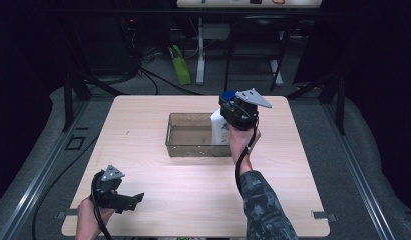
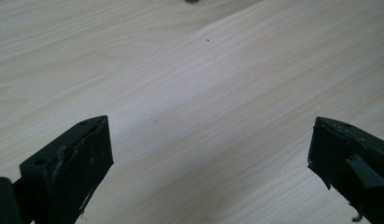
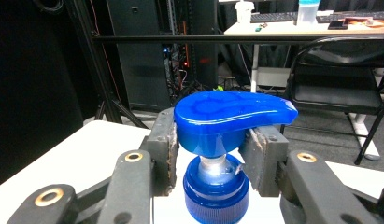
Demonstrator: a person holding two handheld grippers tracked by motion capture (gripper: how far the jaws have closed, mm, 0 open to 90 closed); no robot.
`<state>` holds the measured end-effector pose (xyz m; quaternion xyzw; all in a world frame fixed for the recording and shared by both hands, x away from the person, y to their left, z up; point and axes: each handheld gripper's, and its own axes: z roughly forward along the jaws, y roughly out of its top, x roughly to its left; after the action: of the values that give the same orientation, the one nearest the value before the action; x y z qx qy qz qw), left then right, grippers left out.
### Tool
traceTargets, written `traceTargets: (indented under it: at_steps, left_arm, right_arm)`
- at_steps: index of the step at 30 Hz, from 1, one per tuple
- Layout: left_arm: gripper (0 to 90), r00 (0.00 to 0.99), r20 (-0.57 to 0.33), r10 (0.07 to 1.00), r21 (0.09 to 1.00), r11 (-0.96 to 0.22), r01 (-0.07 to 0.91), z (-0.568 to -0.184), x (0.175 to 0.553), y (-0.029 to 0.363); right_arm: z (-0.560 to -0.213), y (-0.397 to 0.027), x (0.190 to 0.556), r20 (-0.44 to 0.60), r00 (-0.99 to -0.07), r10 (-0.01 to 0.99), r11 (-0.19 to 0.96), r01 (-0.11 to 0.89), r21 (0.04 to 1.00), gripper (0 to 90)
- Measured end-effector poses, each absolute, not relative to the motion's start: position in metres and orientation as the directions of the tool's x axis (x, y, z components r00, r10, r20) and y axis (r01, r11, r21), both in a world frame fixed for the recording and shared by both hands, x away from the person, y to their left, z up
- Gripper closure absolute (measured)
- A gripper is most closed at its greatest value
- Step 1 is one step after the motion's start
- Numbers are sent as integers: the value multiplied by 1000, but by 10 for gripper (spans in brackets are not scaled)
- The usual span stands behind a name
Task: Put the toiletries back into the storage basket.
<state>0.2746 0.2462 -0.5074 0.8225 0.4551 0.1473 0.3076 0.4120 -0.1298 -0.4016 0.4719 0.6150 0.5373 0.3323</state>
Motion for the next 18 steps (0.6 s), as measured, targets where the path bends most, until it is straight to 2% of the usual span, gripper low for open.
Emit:
traceTargets:
  at_steps: [4,18]
  left_arm:
    - [0,539,-35,841,643,-394,657,-508,274,246]
    - [0,550,-37,835,639,-403,655,-508,275,244]
  right_arm:
    - [-403,-136,411,118,-330,937,-45,221,974,585]
    - [-403,-138,412,98,-360,928,-18,221,975,568]
